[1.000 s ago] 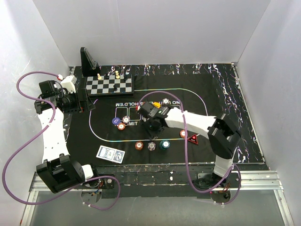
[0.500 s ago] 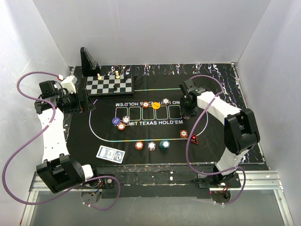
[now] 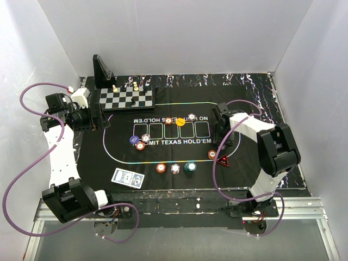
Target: Distribute texas hold em gaming equipment
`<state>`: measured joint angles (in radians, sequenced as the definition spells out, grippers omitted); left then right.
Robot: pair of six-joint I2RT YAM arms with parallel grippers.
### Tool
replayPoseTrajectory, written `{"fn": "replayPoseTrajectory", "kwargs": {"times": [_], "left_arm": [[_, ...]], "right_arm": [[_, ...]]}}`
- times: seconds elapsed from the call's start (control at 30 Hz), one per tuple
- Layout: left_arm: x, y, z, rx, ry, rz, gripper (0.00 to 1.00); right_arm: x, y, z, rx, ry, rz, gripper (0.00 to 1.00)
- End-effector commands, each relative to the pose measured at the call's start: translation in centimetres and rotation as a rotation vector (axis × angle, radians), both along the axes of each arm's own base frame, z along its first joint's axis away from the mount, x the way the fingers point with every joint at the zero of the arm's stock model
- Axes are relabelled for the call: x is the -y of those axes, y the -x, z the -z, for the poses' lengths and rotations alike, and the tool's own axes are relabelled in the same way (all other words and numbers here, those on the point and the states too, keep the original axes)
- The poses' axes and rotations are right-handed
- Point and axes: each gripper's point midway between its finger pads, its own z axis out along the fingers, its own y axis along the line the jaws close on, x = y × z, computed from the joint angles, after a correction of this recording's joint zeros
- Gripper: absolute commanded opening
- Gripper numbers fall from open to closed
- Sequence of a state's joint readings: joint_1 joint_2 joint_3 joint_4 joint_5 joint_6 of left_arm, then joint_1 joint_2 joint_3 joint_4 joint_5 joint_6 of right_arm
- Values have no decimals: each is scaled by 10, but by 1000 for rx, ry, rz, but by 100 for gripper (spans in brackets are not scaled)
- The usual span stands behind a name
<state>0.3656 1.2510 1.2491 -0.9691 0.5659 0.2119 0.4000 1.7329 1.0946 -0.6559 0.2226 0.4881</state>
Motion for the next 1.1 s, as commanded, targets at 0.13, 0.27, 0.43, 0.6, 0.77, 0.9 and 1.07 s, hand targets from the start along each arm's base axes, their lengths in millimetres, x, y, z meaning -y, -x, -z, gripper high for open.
{"fn": "replayPoseTrajectory", "kwargs": {"times": [0.13,0.27,0.43,0.6,0.77,0.9,1.07], "left_arm": [[2,6,-5,24,-1,9,100],[3,5,-5,27,3,10,100],[3,5,-5,28,6,10,100],[3,5,-4,25,9,9,100],[4,4,-6,29,12,6,100],[6,4,-6,25,26,10,100],[7,4,-6,22,37,14,100]], "right_arm": [[3,5,11,4,-4,50,16],[4,9,16,-16,1,52,32],[5,11,13,-12,1,62,60],[7,7,-12,50,-4,67,74],[-5,2,-51,143,-27,26,77],[-33,10,-82,205,-65,-68,78],[-81,42,-105,205,-167,-235,84]]}}
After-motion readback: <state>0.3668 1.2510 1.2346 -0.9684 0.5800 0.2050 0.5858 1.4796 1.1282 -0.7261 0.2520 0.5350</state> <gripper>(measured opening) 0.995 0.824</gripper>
